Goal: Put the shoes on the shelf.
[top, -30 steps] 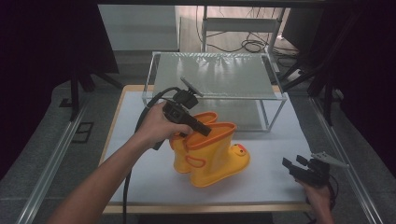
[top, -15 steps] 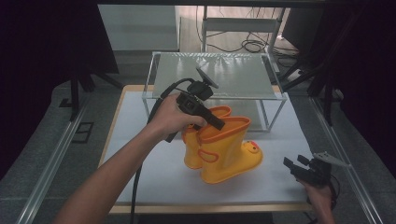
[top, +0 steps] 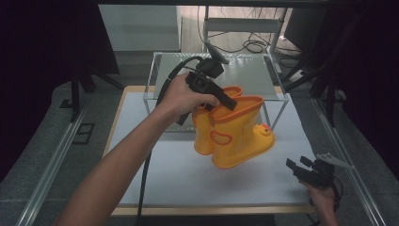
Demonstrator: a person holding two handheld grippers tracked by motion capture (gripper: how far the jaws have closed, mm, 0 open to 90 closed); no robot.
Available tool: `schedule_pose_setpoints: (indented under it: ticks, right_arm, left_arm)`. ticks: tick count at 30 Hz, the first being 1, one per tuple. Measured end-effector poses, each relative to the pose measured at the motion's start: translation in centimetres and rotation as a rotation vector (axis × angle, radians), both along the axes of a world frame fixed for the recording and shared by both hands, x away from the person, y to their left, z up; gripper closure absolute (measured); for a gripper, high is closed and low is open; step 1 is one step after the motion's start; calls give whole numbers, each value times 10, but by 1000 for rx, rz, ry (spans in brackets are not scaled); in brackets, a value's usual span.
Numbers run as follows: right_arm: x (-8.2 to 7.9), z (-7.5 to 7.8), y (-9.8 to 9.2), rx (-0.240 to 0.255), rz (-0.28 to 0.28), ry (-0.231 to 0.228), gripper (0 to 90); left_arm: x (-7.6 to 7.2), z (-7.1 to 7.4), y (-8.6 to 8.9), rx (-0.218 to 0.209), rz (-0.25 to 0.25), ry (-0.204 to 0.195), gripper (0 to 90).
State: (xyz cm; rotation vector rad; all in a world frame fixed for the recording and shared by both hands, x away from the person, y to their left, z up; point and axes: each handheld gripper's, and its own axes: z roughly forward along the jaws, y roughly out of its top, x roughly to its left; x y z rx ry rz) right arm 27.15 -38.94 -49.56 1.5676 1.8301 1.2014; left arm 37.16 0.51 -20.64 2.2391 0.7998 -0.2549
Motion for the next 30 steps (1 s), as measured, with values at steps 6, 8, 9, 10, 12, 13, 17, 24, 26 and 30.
schedule_pose_setpoints:
  ticks: [6,8,9,10,12,13,17,24,26,30]
  right_arm:
    - [0,0,-2,7,-6,-3,316]
    - [0,0,-2,6,-5,-3,316]
    - [0,0,-2,5,-4,-4,316]
    - [0,0,-2,10,-6,0,316]
    - [0,-1,-2,6,-5,-2,316]
    - [0,-1,-1,6,-5,0,316]
    - [1,-1,-1,7,-5,1,316]
    - [-1,0,-4,15,-14,1,316]
    - [-1,1,-5,15,-14,-1,316]
    - [-1,1,-6,17,-16,-1,316]
  left_arm:
    - [3,13,-4,-6,7,-14,820]
    - [4,15,-4,-11,9,-12,820]
    - [4,15,-4,-16,7,-8,820]
    - [5,17,-4,-16,8,-10,820]
    - [6,20,-4,-24,11,-11,820]
    - [6,22,-4,-29,14,-14,820]
    - [11,34,-3,-45,23,-13,820]
    - [24,59,1,-62,74,-26,820]
    - [30,64,3,-58,98,-29,820]
    - [41,71,5,-47,149,-45,821]
